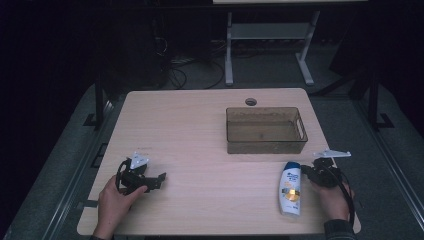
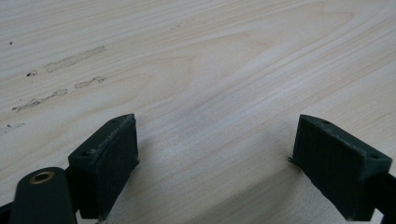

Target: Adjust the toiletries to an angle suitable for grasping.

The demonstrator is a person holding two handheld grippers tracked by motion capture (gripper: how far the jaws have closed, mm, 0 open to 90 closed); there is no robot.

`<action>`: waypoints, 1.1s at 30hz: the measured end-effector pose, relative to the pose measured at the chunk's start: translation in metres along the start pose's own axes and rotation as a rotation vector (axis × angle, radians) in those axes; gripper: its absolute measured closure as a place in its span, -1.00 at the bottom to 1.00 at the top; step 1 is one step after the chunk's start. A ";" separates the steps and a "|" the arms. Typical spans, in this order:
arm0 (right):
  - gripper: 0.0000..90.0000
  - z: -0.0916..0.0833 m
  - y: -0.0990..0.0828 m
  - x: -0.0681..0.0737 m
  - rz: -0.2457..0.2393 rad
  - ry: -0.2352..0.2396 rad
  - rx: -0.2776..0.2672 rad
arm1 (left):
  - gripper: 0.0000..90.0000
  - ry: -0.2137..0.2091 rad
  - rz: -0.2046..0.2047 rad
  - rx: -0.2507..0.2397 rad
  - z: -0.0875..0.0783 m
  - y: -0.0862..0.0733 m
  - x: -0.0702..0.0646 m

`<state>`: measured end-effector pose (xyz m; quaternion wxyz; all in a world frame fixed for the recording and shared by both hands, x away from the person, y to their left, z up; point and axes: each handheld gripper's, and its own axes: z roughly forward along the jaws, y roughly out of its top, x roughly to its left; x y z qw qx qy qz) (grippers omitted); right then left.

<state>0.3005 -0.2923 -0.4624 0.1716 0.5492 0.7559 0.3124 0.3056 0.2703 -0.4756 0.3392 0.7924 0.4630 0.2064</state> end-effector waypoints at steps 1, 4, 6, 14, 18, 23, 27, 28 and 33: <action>1.00 0.002 0.003 0.003 -0.004 0.005 -0.001 | -0.71 0.000 0.000 0.000 0.000 0.000 0.000; 1.00 0.004 0.005 0.006 -0.009 0.010 -0.003 | -0.71 0.000 0.000 0.000 0.000 0.000 0.000; 1.00 0.007 0.007 0.009 -0.015 0.012 -0.003 | -0.71 0.000 0.000 0.000 0.000 0.000 0.000; 1.00 0.011 0.012 0.017 -0.037 0.026 -0.001 | -0.71 0.000 0.000 0.000 0.000 0.000 0.000; 1.00 0.012 0.013 0.022 -0.053 0.039 -0.004 | -0.71 0.000 0.000 0.000 0.000 0.000 0.000; 1.00 0.012 0.014 0.027 -0.067 0.051 -0.006 | -0.71 0.000 0.000 0.000 0.000 0.000 0.000; 1.00 0.012 0.016 0.033 -0.086 0.068 -0.007 | -0.71 0.000 0.000 0.000 0.000 0.000 0.000; 1.00 0.012 0.016 0.034 -0.095 0.071 -0.010 | -0.71 0.000 0.000 0.000 0.000 0.000 0.000; 1.00 0.012 0.018 0.042 -0.109 0.092 -0.013 | -0.71 0.000 0.000 0.000 0.000 0.000 0.000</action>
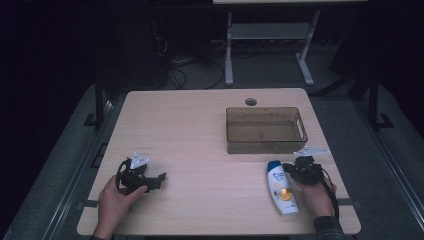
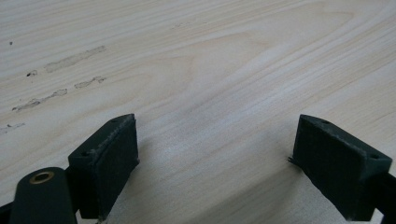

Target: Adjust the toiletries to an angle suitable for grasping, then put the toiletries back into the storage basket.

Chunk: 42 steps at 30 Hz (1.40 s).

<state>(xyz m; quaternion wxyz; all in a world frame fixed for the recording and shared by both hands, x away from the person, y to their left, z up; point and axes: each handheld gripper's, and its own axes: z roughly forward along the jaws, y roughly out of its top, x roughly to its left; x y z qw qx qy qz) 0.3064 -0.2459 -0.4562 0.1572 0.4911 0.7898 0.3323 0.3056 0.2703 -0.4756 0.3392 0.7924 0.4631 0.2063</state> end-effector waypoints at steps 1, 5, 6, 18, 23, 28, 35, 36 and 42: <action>1.00 0.000 0.000 0.001 -0.007 0.006 0.000 | -0.71 0.000 0.000 0.000 0.000 0.000 0.000; 1.00 0.001 0.002 0.007 -0.028 0.021 -0.001 | -0.71 0.000 0.000 0.000 0.000 0.000 0.000; 1.00 0.001 0.003 0.008 -0.028 0.024 0.000 | -0.71 0.000 0.000 0.000 0.000 0.000 0.000; 1.00 0.005 0.006 0.023 -0.079 0.080 0.006 | -0.71 0.000 0.000 0.000 0.000 0.000 0.000; 0.81 0.005 0.007 0.022 -0.061 0.080 -0.001 | -0.71 0.000 0.000 0.000 0.000 0.000 0.000; 0.41 -0.001 0.008 0.017 -0.009 0.074 -0.009 | -0.71 0.000 0.001 0.000 0.000 0.000 0.000; -0.10 -0.008 0.012 0.015 0.043 0.070 -0.001 | -0.71 0.000 0.000 0.000 0.000 0.000 0.000; -0.13 -0.009 0.013 0.016 0.044 0.069 0.006 | -0.71 0.000 0.000 0.000 0.000 0.000 0.000; -0.25 -0.012 0.019 0.024 0.039 0.083 0.012 | -0.71 0.000 0.000 0.000 0.000 0.000 0.000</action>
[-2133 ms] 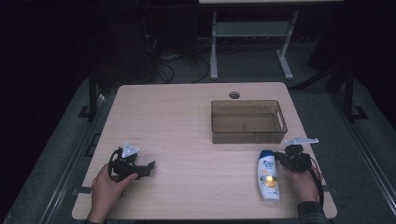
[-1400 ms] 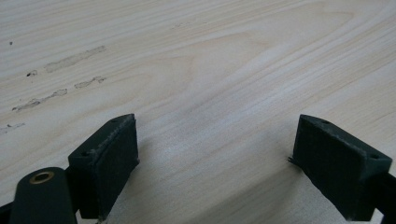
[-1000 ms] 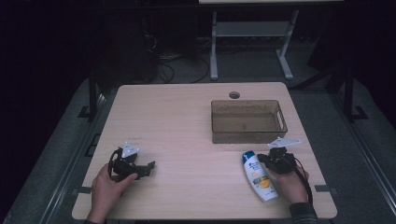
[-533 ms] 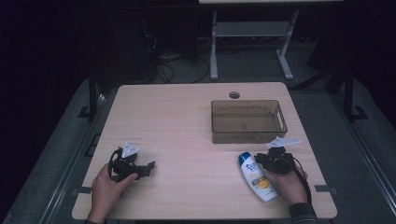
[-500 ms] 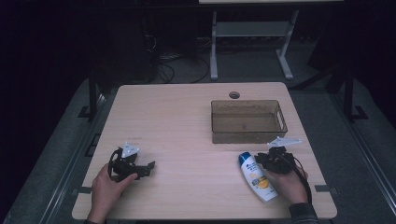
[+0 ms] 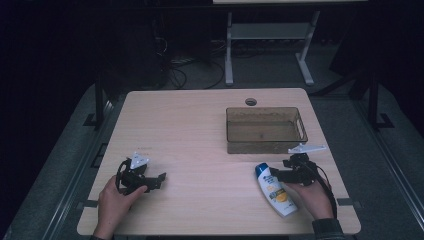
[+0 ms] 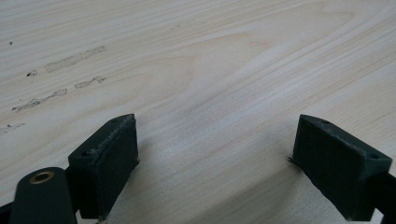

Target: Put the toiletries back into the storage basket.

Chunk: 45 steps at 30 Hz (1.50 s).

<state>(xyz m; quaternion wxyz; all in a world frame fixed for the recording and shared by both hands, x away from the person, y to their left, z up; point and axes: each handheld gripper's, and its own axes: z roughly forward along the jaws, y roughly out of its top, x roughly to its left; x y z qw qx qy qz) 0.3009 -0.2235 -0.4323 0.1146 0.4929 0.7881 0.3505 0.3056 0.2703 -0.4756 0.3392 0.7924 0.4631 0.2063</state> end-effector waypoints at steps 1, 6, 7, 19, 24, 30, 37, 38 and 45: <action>-0.27 0.000 0.001 0.002 -0.003 0.002 0.003 | -0.71 0.000 0.000 0.000 0.000 0.000 0.000; -0.37 0.004 0.003 0.011 -0.018 0.007 0.026 | -0.71 0.000 0.000 0.000 0.000 0.000 0.000; -0.39 0.005 0.003 0.012 -0.024 0.006 0.031 | -0.71 0.000 0.000 0.000 0.000 0.000 0.000; -0.43 0.024 0.005 0.029 -0.073 0.004 0.087 | -0.71 0.000 0.001 0.000 0.000 0.000 0.000; -0.43 0.034 0.003 0.035 -0.094 -0.012 0.116 | -0.71 0.000 0.000 0.000 0.000 0.000 0.000; -0.43 0.040 0.002 0.039 -0.115 -0.036 0.137 | -0.71 0.000 0.000 0.000 0.000 0.000 0.000; -0.42 0.042 0.002 0.041 -0.128 -0.063 0.158 | -0.71 0.000 0.000 0.000 0.000 0.000 0.000; -0.42 0.042 0.002 0.041 -0.134 -0.067 0.162 | -0.71 0.000 0.000 0.000 0.000 0.000 0.000; -0.40 0.045 0.004 0.042 -0.140 -0.069 0.189 | -0.71 0.000 0.000 0.000 0.000 0.000 0.000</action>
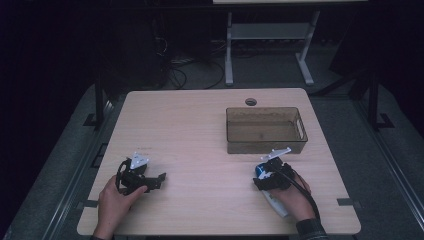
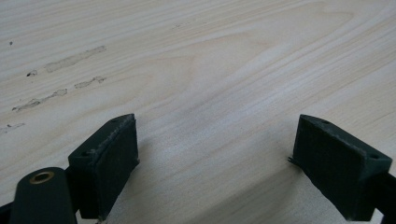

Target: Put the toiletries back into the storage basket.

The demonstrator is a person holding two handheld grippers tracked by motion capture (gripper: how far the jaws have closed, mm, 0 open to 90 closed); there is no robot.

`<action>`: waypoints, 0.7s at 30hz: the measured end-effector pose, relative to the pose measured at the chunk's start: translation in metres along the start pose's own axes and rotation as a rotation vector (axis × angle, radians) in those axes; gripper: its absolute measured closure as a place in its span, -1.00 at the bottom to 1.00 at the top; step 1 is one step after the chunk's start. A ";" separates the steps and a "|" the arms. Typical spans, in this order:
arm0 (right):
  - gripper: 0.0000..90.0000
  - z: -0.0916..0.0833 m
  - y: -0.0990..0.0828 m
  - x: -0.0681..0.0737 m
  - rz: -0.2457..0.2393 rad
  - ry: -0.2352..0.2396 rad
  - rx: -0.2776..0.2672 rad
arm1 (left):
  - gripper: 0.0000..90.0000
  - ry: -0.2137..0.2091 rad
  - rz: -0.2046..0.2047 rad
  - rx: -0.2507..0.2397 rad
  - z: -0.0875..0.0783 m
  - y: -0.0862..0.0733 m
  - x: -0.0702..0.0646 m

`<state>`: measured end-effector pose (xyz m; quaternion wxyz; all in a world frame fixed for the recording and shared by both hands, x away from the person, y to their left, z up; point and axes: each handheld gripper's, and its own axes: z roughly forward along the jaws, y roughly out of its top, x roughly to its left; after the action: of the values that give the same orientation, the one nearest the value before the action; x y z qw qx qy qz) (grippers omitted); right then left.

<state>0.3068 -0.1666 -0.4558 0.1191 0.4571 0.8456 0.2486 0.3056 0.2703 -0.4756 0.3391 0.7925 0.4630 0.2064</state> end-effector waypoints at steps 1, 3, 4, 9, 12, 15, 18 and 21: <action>-0.40 0.000 0.000 0.000 0.001 0.001 0.004 | -0.71 0.000 0.000 0.000 0.000 0.000 0.000; -0.40 0.001 0.001 0.000 -0.002 -0.002 0.013 | -0.71 0.000 0.000 0.000 0.000 0.000 0.000; -0.40 0.002 0.002 0.001 -0.003 -0.004 0.020 | -0.71 0.000 0.000 0.000 0.000 0.000 0.000; -0.40 0.004 0.004 0.001 -0.001 -0.006 0.032 | -0.71 0.000 0.000 0.000 0.000 0.000 0.000; -0.38 0.004 0.005 0.001 0.003 -0.009 0.032 | -0.71 0.000 0.000 0.000 0.000 0.000 0.000; -0.32 0.004 0.006 0.001 0.007 -0.007 0.036 | -0.71 0.000 0.000 0.000 0.000 0.000 0.000; -0.26 0.003 0.007 0.001 0.005 0.000 0.033 | -0.71 0.000 0.000 0.000 0.000 0.000 0.000; -0.24 -0.001 0.007 -0.002 0.019 0.008 0.028 | -0.71 0.000 0.000 0.000 0.000 0.000 0.000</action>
<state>0.3127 -0.1649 -0.4516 0.1071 0.4658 0.8451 0.2396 0.3056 0.2703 -0.4756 0.3392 0.7924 0.4631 0.2064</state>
